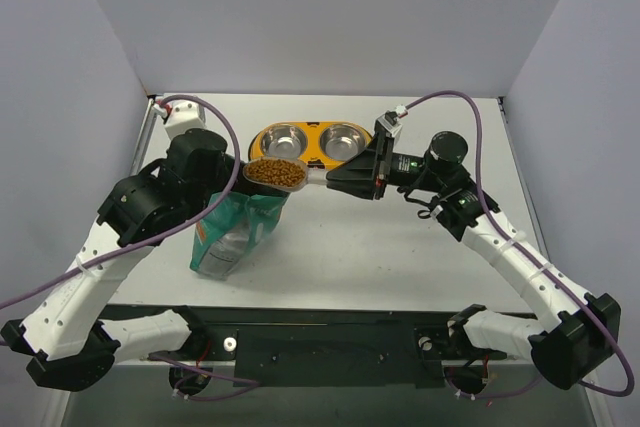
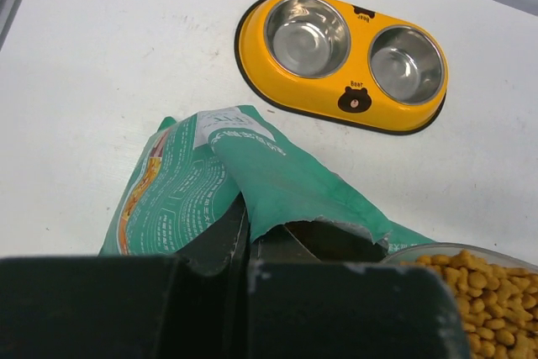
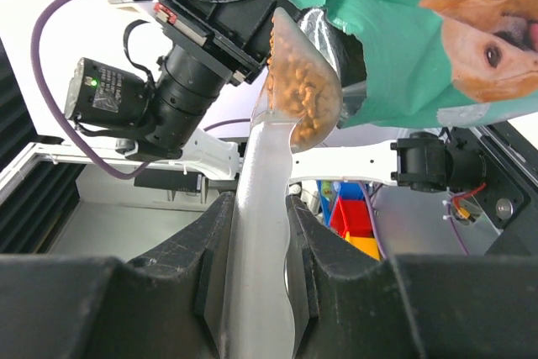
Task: Serve the pet food
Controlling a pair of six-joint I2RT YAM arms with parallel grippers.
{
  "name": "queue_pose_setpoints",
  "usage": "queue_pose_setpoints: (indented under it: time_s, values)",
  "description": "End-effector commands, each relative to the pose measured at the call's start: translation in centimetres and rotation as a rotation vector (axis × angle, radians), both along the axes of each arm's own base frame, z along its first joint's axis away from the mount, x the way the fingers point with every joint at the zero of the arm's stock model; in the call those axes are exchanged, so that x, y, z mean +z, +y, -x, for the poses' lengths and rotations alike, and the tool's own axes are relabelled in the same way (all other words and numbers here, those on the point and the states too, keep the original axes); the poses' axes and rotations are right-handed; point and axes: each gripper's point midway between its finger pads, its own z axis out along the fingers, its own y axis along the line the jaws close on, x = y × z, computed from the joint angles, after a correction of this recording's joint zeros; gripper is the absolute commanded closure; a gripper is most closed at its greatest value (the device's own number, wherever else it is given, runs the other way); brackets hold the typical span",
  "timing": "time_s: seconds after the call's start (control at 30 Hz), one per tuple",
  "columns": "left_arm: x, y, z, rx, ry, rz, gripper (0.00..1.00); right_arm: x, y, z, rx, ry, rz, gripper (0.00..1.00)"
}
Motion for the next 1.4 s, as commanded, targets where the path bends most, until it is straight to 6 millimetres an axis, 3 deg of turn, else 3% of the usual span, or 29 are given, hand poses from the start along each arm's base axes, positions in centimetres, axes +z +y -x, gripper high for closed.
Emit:
queue_pose_setpoints:
  time_s: [0.0,0.27,0.47,0.63,0.83,1.03,1.2,1.37]
  values:
    - [9.5,1.4,-1.3,0.138,-0.29,0.216,1.0,4.6,-1.0,0.5,-0.021,-0.122,-0.116,1.0]
    - [9.0,3.2,-0.9,0.212,-0.279,0.165,1.0,5.7,-2.3,-1.8,-0.099,-0.145,-0.123,1.0]
    - [8.6,3.8,-0.3,0.211,-0.271,0.151,1.0,6.3,-4.5,-5.2,-0.213,-0.169,-0.133,1.0]
    - [8.5,3.8,0.1,0.192,-0.261,0.155,1.0,5.7,-6.5,-8.7,-0.306,-0.178,-0.127,1.0]
    - [9.0,3.2,0.4,0.144,-0.255,0.173,1.0,2.5,-8.5,-13.7,-0.413,-0.181,-0.087,1.0]
    - [9.0,1.8,0.5,0.078,-0.242,0.209,1.0,-2.8,-10.1,-18.6,-0.487,-0.133,-0.042,1.0]
    - [9.5,1.0,0.7,0.028,-0.254,0.237,1.0,-6.9,-10.9,-20.8,-0.51,-0.107,0.002,1.0]
    - [9.5,0.7,0.8,0.012,-0.257,0.253,1.0,-12.6,-11.3,-22.2,-0.515,-0.025,0.077,1.0]
